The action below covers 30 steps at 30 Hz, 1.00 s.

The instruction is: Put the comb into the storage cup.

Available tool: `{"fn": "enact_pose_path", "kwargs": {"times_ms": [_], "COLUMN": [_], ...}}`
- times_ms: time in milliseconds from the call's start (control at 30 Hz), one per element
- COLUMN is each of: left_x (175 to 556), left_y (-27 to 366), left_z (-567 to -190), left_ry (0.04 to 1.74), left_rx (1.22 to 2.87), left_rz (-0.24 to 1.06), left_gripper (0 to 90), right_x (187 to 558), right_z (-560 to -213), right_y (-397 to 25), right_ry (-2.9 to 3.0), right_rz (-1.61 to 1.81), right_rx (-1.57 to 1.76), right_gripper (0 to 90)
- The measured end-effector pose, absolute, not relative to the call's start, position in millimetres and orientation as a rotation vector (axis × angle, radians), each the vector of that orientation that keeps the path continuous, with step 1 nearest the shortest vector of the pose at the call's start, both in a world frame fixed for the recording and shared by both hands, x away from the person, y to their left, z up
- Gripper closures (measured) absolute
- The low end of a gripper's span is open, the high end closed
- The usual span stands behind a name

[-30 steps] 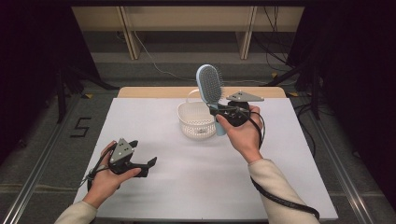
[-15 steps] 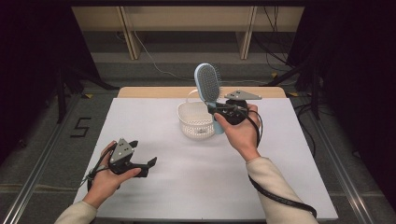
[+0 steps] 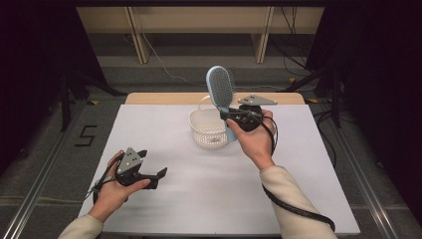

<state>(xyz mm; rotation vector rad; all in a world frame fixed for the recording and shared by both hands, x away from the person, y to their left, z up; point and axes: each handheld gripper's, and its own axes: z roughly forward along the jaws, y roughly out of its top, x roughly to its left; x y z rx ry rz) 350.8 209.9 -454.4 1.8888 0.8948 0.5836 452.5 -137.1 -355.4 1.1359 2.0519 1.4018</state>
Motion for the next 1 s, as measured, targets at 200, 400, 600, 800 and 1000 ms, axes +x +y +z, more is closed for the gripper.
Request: {"fn": "enact_pose_path", "kwargs": {"times_ms": [200, 400, 600, 800, 1000], "left_x": [350.8, 350.8, 350.8, 350.7, 350.7], "left_y": [209.9, 209.8, 209.9, 210.0, 209.9], "left_z": [-454.4, -454.4, -454.5, -454.5, -454.4], "left_ry": [0.897, 0.897, 0.895, 0.897, 0.897], "left_rx": [1.887, 1.887, 1.888, 1.887, 1.887], "left_rz": [0.584, 0.584, 0.584, 0.584, 0.586], "left_gripper": [5.4, 5.4, 5.4, 5.4, 5.4], "right_x": [454.1, 455.9, 458.0, 459.9, 462.0], "right_z": [-353.7, -352.7, -353.4, -353.5, -352.7], "right_y": [-135.9, -134.3, -132.5, -131.6, -132.7], "right_ry": [2.05, 2.049, 2.051, 2.049, 2.041], "right_rz": [1.403, 1.404, 1.405, 1.405, 1.407], "right_rx": [1.137, 1.136, 1.136, 1.141, 1.143], "right_gripper": [70.4, 70.3, 70.3, 70.4, 70.4]}}
